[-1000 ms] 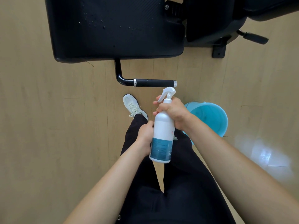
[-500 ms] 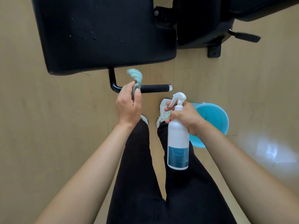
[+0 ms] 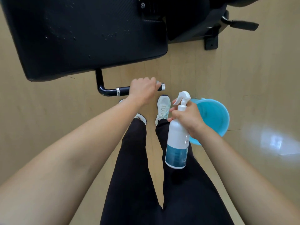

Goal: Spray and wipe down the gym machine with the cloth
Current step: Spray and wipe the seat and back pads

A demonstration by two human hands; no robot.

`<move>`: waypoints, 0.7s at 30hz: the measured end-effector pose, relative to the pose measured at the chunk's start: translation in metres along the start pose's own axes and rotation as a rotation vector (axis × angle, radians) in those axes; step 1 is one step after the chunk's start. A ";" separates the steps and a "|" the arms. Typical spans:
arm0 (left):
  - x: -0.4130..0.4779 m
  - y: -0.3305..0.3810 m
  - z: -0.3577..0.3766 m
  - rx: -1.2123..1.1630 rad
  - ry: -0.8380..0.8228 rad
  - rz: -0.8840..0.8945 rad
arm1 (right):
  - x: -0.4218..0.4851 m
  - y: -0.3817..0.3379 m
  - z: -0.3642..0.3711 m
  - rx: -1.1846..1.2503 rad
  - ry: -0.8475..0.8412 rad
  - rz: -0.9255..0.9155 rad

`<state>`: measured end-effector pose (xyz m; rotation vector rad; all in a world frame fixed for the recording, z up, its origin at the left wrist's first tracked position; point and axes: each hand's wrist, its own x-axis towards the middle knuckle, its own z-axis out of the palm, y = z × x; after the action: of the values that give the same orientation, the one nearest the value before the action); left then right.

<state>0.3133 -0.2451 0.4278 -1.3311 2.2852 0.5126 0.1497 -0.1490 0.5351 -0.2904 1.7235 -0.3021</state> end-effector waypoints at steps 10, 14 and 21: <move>0.001 0.000 -0.007 -0.019 -0.067 0.105 | -0.002 -0.002 -0.008 -0.198 -0.048 0.005; -0.021 -0.050 -0.017 0.005 -0.172 -0.020 | -0.001 -0.006 0.003 -0.203 -0.085 0.006; -0.042 -0.080 -0.016 0.015 -0.114 -0.054 | 0.001 -0.013 0.020 -0.273 -0.124 -0.027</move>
<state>0.3992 -0.2611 0.4570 -1.3184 2.1509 0.5377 0.1699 -0.1623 0.5354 -0.5214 1.6388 -0.0656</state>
